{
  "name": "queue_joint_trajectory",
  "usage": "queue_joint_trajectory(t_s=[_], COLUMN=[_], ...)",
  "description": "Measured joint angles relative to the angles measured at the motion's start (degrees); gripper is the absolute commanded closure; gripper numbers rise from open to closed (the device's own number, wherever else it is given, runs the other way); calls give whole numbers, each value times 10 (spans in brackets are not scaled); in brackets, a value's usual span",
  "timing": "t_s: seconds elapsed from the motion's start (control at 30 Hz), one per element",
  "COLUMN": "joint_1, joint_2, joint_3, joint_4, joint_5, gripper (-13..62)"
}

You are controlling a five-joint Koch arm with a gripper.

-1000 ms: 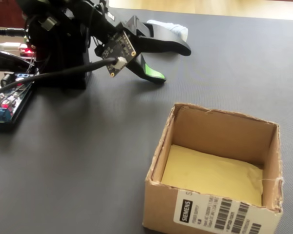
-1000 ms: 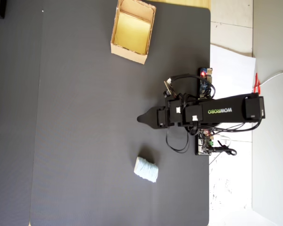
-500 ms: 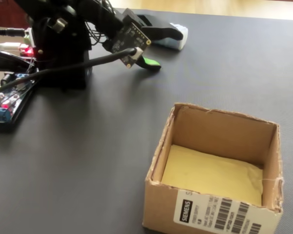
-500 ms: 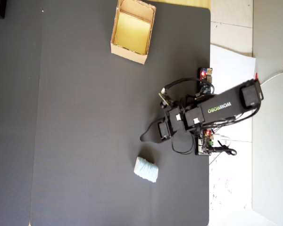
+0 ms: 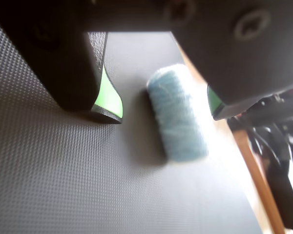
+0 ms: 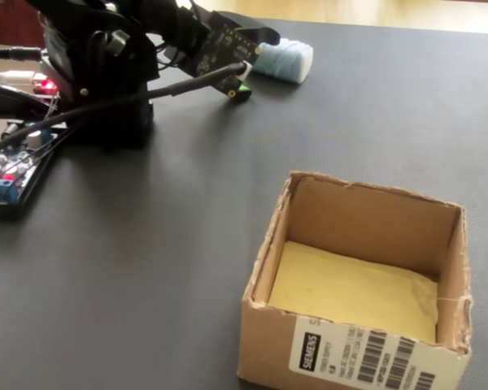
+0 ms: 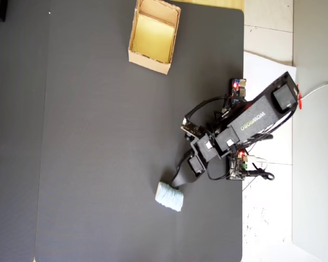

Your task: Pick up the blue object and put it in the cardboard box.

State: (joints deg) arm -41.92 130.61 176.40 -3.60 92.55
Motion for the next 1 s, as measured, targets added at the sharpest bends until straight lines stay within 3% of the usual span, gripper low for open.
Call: queue_joint_trajectory(t_s=[0.53, 0.77, 0.87, 1.0], joint_1=[-51, -52, -52, -51], joint_2=[0, -8, -105, -139], joint_3=[-29, -115, -243, -272], joint_4=[14, 64, 160, 218], joint_5=[-1, -2, -4, -7], gripper=[163, 164, 164, 164])
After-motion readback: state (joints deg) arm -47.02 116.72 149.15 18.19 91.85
